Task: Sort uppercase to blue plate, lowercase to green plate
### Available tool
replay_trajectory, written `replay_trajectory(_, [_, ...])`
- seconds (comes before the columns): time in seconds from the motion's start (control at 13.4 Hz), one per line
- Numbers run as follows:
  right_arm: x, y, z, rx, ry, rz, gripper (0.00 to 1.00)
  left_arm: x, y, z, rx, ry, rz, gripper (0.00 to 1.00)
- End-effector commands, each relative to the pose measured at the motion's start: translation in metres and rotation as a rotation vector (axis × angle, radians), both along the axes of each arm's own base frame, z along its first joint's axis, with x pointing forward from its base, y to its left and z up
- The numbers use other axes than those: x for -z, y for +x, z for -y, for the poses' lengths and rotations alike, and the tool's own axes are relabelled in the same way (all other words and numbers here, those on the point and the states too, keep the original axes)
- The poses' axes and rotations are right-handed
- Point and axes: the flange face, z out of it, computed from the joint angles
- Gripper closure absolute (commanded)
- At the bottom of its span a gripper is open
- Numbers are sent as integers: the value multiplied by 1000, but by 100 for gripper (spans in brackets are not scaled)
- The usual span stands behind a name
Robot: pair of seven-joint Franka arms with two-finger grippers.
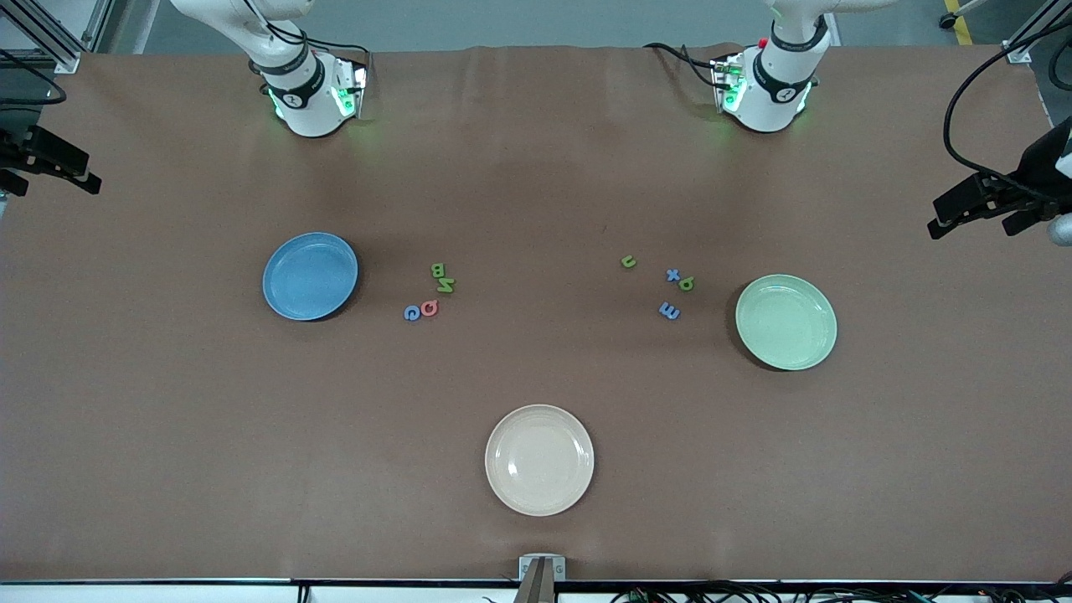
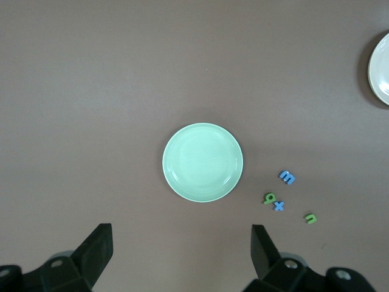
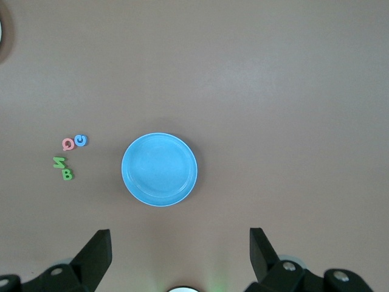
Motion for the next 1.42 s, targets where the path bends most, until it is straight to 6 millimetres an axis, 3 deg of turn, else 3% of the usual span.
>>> replay_trajectory(0.0, [-3, -10, 1, -14, 3, 13, 0, -7, 2, -2, 15, -7, 16, 0])
replay_trajectory(0.67, [-2, -10, 2, -11, 0, 8, 0, -3, 0, 0, 15, -27, -16, 0])
replay_trajectory(0.82, [-2, -10, 4, -11, -13, 7, 0, 16, 9, 19, 23, -84, -51, 0])
replay_trajectory(1.12, [0, -10, 5, -12, -19, 3, 0, 64, 29, 80, 112, -88, -121, 0])
replay_trajectory(1.35, [0, -10, 5, -12, -19, 3, 0, 107, 35, 136, 196, -77, -178, 0])
